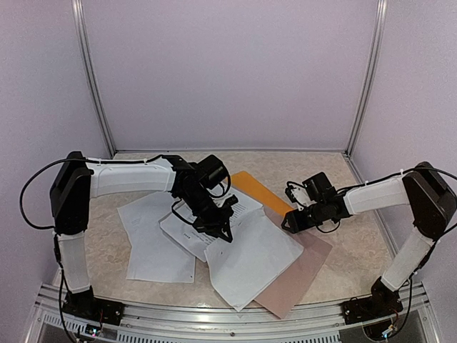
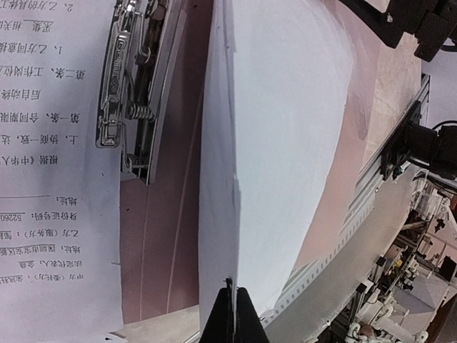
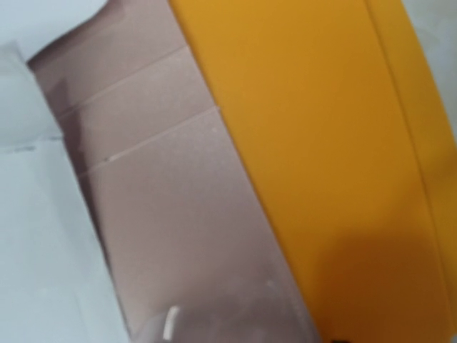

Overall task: Put the files into the folder
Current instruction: Insert the file into the form pockets on the folder.

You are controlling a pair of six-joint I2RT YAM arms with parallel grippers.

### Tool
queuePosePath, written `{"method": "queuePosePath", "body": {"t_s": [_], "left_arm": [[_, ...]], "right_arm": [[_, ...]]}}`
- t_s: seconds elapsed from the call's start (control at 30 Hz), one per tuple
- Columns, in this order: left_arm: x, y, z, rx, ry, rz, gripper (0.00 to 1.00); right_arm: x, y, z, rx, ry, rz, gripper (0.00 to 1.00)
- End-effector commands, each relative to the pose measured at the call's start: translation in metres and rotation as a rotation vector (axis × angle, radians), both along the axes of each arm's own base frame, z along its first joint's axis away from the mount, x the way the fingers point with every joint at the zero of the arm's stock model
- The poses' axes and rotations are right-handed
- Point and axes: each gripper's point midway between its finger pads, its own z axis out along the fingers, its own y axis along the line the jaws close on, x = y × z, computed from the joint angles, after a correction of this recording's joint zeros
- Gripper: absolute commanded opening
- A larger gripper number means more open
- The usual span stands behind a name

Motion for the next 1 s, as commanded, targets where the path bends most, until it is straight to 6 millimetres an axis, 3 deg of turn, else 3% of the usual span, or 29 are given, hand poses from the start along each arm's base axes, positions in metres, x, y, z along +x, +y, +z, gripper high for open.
{"method": "queuePosePath", "body": {"t_s": [0.0, 0.17, 0.5, 0.7, 0.97], "left_arm": [[-0.002, -0.001, 0.01, -0.022, -0.019, 0.006, 0.0], [-0.005, 0.001, 0.008, -0.025, -0.012, 0.022, 0.0], [-0.009, 0.003, 0.006, -0.026, -0.015, 0.026, 0.0], [-0.011, 0.003, 0.006, -0.034, -0.014, 0.035, 0.0], [-0.015, 0.002, 0.006, -0.046, -0.01, 0.046, 0.0]], "right_arm": [[-0.014, -0.003, -0.004, 0.013, 0.056, -0.002, 0.63], [-0.013, -0.002, 0.006, 0.03, 0.035, -0.011, 0.78], [-0.009, -0.006, 0.032, 0.049, -0.015, -0.048, 0.92], [-0.015, -0.019, 0.022, 0.049, 0.018, -0.08, 0.99], [-0.026, -0.027, -0.002, 0.09, 0.082, -0.1, 0.99]]}}
